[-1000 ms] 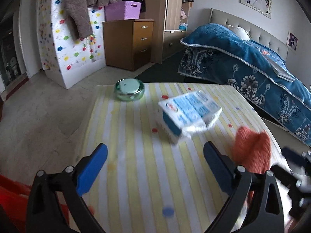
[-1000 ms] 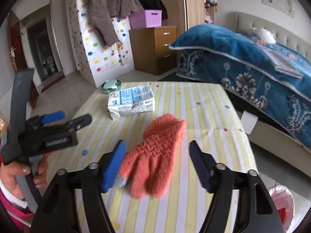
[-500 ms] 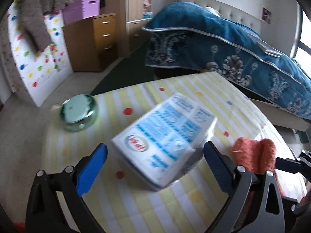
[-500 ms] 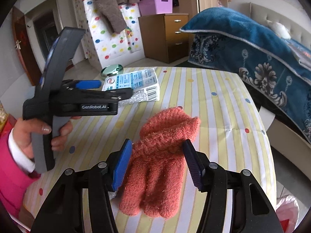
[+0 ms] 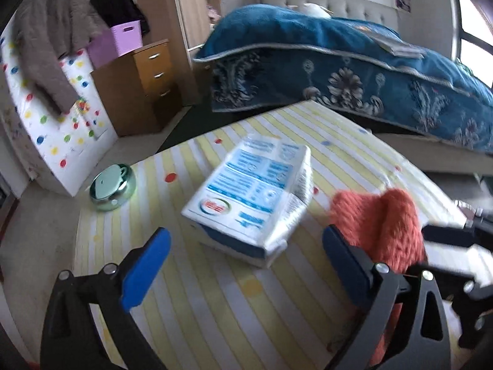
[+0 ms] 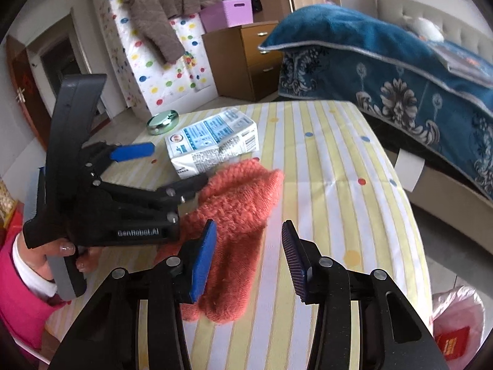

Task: Collect trash
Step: 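Grasp the pink knitted glove with the right gripper while the left gripper grasps the white milk carton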

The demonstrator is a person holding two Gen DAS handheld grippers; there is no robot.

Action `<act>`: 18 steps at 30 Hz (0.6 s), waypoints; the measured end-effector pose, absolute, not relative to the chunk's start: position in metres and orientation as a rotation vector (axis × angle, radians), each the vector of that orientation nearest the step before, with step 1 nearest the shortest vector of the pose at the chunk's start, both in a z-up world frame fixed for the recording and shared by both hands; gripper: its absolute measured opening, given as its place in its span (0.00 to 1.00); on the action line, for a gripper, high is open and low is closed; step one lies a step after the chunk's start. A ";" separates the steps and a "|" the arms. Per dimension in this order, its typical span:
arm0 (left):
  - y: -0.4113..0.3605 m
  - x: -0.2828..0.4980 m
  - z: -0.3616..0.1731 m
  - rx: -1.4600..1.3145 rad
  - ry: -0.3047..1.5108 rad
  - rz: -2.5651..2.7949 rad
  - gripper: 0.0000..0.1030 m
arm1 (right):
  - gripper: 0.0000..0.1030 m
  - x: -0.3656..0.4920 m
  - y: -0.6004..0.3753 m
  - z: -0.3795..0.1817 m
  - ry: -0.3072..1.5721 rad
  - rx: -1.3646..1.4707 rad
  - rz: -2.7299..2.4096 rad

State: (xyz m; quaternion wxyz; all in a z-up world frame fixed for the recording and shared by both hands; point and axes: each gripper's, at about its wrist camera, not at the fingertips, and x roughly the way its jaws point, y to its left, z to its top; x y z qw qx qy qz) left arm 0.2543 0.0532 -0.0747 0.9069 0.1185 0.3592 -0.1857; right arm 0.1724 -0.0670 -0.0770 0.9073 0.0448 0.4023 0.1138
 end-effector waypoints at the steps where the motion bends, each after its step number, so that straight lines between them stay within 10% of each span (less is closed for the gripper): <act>1: 0.055 0.257 -0.073 0.231 0.739 -0.386 0.93 | 0.42 0.177 -0.067 -0.079 0.837 0.118 0.256; 5: 0.054 0.265 -0.074 0.258 0.748 -0.373 0.93 | 0.26 0.182 -0.070 -0.081 0.821 0.135 0.301; 6: 0.052 0.266 -0.076 0.266 0.751 -0.375 0.93 | 0.08 0.180 -0.072 -0.078 0.795 0.117 0.276; 18: 0.025 0.278 -0.082 0.316 0.769 -0.433 0.88 | 0.06 0.168 -0.119 -0.077 0.783 0.109 0.120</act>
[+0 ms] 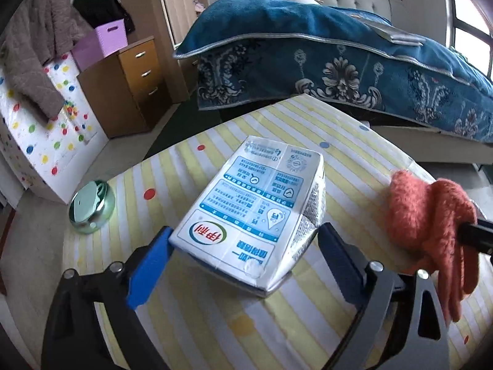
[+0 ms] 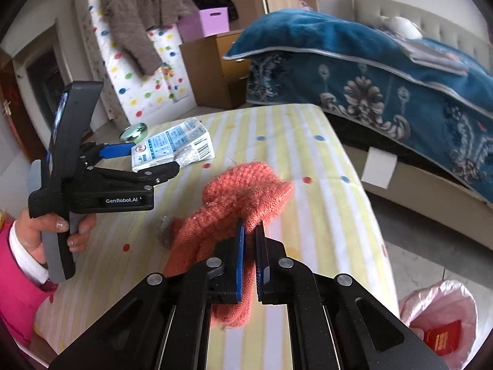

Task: Collect trash
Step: 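Grasp the pink knitted glove with the right gripper while the left gripper grasps the white milk carton, then carry the pink glove and milk carton over the wastebasket and open both grippers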

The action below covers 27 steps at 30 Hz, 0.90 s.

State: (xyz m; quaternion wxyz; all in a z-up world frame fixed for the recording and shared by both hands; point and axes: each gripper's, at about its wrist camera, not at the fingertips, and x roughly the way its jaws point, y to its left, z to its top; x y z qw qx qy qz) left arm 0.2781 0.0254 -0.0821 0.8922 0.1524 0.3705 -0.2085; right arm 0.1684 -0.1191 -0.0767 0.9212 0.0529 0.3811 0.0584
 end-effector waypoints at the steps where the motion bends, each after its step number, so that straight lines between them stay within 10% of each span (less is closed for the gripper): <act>1: 0.024 0.275 -0.082 0.315 0.769 -0.443 0.86 | 0.06 0.164 -0.124 -0.075 0.782 0.127 0.117; 7: 0.015 0.230 -0.079 0.299 0.763 -0.405 0.70 | 0.06 0.129 -0.144 -0.068 0.768 0.132 0.102; 27: 0.039 0.051 -0.050 0.070 0.737 -0.369 0.68 | 0.06 0.005 -0.148 -0.031 0.669 0.067 0.079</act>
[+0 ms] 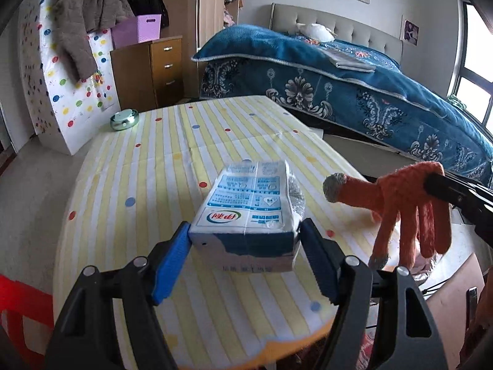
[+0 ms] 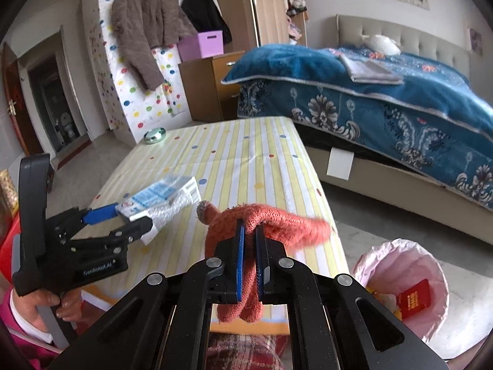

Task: Collect trash
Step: 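Carry the pink glove and milk carton over the wastebasket and open both grippers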

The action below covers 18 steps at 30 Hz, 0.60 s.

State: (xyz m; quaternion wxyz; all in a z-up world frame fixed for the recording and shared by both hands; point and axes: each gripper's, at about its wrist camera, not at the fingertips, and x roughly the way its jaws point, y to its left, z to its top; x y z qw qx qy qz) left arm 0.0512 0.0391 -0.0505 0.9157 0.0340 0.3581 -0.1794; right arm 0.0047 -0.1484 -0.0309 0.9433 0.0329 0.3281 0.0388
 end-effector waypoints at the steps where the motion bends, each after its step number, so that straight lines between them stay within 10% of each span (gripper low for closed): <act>1: 0.039 0.046 -0.047 0.069 0.727 -0.373 0.68 | 0.06 -0.002 -0.151 -0.029 0.657 0.068 0.077; 18: -0.061 0.023 0.003 0.143 0.612 -0.572 0.67 | 0.06 -0.068 -0.219 0.006 0.531 0.132 -0.086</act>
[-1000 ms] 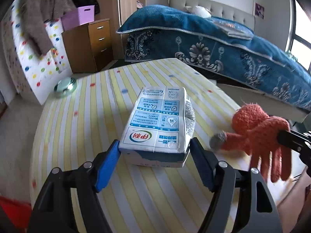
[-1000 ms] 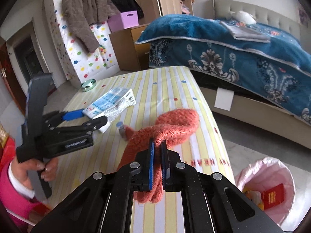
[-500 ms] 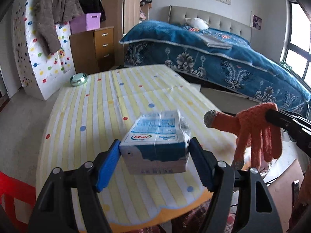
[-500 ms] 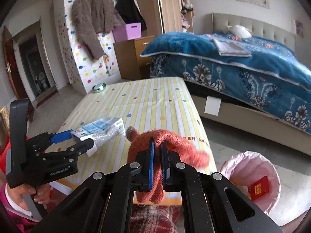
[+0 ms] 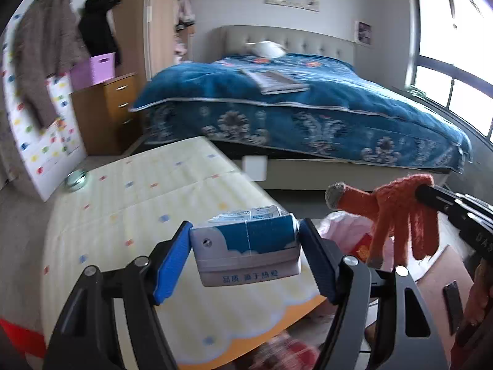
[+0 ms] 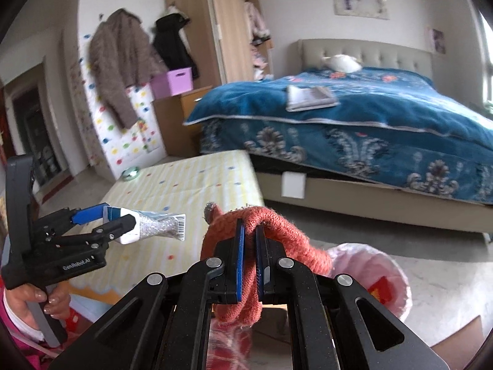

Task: Collect trash
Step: 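Carry the pink glove and milk carton over the wastebasket and open both grippers, then move both open tools back over the table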

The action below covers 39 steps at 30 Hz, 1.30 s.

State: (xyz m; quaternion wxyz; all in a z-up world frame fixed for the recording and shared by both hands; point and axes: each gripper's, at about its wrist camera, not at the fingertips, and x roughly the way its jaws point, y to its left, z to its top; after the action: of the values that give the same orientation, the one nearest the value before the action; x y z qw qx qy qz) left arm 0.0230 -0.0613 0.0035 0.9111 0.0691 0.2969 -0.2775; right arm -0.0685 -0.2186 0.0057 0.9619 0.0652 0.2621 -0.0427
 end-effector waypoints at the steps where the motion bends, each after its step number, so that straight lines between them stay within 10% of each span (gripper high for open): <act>1: -0.073 0.023 0.005 0.150 0.610 -0.596 0.67 | 0.06 -0.071 -0.223 0.006 0.529 0.136 -0.097; 21: -0.264 0.054 -0.034 0.213 0.724 -0.874 0.80 | 0.11 -0.065 -0.372 -0.050 0.684 0.299 -0.351; 34: -0.224 0.069 -0.051 0.236 0.751 -0.712 0.93 | 0.84 -0.066 -0.378 -0.075 0.733 0.356 -0.390; 39: -0.184 0.069 -0.039 0.218 0.744 -0.651 0.93 | 0.87 -0.063 -0.363 -0.072 0.729 0.351 -0.394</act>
State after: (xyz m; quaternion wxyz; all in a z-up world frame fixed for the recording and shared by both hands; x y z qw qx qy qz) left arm 0.0685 -0.1841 -0.0393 0.8745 0.1046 0.3565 -0.3118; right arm -0.0628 -0.3625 -0.0721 0.9004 0.1697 0.3525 -0.1903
